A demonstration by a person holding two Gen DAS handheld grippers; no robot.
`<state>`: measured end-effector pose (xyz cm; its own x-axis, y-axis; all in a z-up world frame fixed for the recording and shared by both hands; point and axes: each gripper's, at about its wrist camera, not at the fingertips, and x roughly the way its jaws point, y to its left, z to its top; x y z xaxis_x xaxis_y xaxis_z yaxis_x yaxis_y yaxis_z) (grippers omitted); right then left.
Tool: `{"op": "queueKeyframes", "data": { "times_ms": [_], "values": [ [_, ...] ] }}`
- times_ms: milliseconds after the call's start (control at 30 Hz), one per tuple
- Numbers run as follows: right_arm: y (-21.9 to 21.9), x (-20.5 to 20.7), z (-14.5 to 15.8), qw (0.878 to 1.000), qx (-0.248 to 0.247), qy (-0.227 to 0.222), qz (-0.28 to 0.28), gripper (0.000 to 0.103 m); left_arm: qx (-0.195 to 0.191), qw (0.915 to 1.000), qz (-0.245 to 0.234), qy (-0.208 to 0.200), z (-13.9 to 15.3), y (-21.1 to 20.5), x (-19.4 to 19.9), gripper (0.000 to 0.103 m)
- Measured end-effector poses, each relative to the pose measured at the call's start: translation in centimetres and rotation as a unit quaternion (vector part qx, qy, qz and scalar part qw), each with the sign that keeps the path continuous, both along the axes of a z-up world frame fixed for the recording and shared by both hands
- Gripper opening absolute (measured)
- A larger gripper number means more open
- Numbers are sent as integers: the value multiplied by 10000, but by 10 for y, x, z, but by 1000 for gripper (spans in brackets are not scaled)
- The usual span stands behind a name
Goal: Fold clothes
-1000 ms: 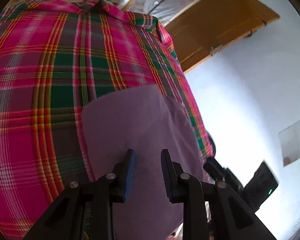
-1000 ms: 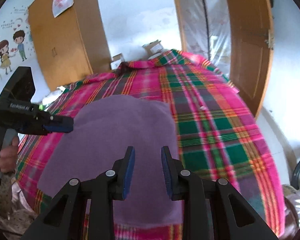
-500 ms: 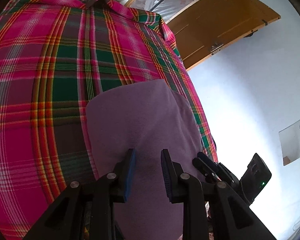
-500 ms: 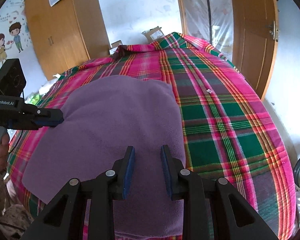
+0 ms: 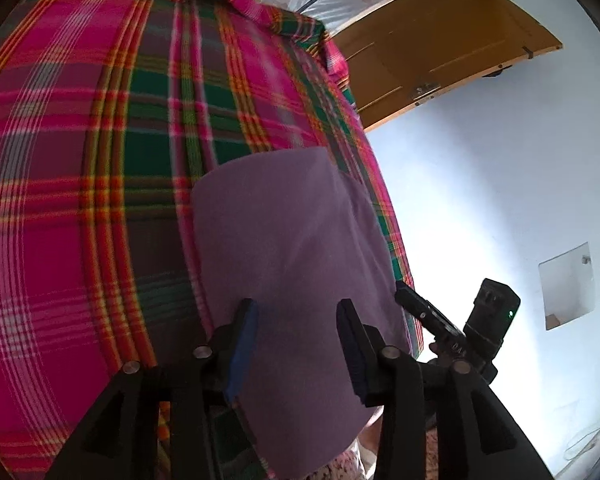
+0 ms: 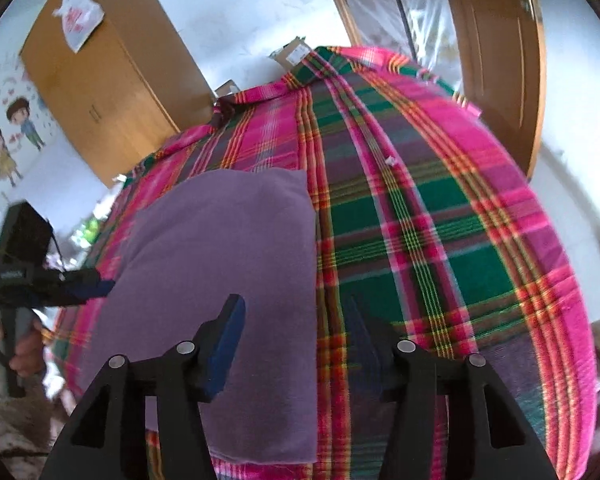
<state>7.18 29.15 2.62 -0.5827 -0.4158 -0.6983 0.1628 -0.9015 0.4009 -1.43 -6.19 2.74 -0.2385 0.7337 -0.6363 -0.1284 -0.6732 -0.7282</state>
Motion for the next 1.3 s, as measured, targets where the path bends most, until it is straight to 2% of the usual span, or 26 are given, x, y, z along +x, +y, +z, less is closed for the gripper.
{"op": "queueKeyframes", "data": {
  "times_ms": [133, 233, 267, 500, 667, 867, 967, 1100, 1200, 1300],
  "values": [
    [5, -12, -7, 9985, -436, -260, 225, 56, 271, 9991, 79, -324, -10, -13, -2, 44],
    [2, -23, -11, 9962, -557, -475, 480, 56, 347, 9977, 162, -567, -18, -21, -3, 57],
    [2, -25, -13, 9951, -604, -542, 573, 56, 367, 9972, 169, -627, -20, -23, -3, 58],
    [1, -40, -19, 9881, -801, -904, 949, 56, 635, 9933, -40, -962, -33, -19, -7, 59],
    [3, -49, -23, 9803, -1195, -1101, 1125, 56, 684, 9907, -236, -1156, -41, -8, -10, 60],
    [-3, -63, -24, 9697, -1420, -1312, 1492, 57, 896, 9872, -281, -1287, -45, -10, -8, 61],
    [-8, -69, -24, 9662, -1442, -1354, 1650, 57, 1027, 9846, -287, -1385, -47, -14, -2, 66],
    [1, -67, -26, 9624, -1573, -1410, 1706, 58, 1184, 9817, -216, -1474, -50, -16, 2, 66],
    [2, -68, -27, 9620, -1637, -1454, 1632, 58, 1096, 9833, -242, -1432, -47, -14, 8, 66],
    [-4, -68, -25, 9674, -1388, -1387, 1600, 55, 952, 9856, -316, -1361, -44, -13, 13, 63]
  ]
}}
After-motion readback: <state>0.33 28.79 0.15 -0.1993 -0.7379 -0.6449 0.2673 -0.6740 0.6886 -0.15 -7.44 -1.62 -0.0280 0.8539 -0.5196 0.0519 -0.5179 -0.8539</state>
